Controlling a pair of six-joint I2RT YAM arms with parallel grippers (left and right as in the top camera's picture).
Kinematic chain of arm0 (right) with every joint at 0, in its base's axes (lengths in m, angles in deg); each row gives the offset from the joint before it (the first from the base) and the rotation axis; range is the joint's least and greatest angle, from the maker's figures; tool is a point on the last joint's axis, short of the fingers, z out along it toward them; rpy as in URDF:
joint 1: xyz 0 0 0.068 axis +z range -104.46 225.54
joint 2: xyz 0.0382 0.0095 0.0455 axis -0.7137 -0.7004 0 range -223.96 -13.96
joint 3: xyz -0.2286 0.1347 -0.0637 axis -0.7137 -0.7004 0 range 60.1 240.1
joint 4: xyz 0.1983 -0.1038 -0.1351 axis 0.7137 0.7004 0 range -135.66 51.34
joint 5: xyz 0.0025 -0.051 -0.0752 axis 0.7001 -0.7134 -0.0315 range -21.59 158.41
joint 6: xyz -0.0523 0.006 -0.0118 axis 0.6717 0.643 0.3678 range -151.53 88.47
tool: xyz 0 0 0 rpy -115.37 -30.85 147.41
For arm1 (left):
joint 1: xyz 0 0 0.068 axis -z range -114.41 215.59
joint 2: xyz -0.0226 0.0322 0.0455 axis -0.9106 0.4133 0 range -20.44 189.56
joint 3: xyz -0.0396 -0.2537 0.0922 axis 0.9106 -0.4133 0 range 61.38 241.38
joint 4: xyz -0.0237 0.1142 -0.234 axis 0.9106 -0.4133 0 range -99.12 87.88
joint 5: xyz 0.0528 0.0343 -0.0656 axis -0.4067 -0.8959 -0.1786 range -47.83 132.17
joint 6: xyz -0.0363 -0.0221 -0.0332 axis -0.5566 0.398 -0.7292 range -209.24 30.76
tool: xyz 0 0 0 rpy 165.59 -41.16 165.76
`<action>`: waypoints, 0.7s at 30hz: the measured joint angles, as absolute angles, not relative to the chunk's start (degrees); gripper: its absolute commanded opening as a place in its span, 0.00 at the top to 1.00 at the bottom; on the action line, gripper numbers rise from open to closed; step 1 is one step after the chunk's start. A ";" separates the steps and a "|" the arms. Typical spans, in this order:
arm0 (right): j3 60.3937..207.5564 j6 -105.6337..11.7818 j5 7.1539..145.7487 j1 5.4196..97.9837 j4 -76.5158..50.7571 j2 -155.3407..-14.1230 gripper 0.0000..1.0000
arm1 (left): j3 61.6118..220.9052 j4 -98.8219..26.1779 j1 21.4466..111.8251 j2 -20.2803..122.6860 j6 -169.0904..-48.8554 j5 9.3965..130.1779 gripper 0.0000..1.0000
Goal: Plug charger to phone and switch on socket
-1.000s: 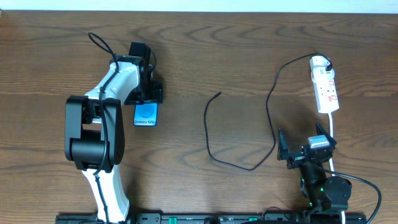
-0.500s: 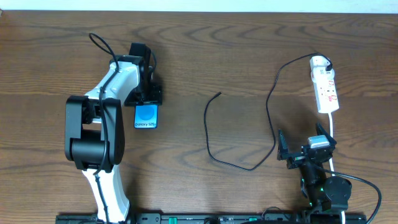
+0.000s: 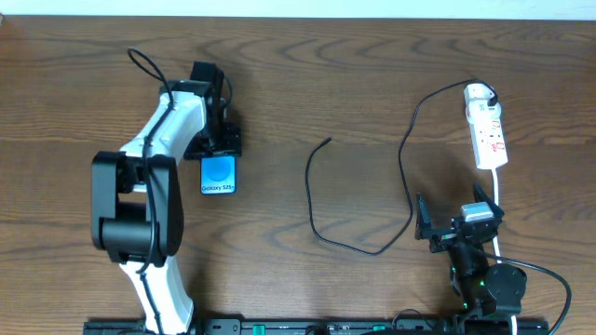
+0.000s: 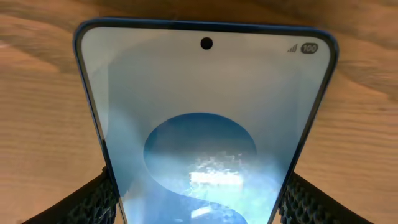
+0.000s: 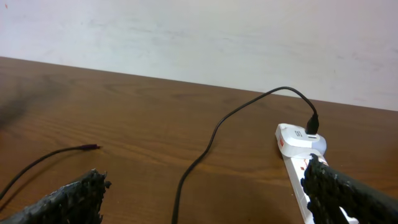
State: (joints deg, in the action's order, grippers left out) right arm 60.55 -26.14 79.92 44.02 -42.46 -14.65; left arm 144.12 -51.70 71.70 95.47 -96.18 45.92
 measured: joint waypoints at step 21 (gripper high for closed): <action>60.55 -26.14 79.92 44.02 -42.46 -14.65 0.01 | 138.81 -46.56 71.70 93.79 -97.97 46.16 0.35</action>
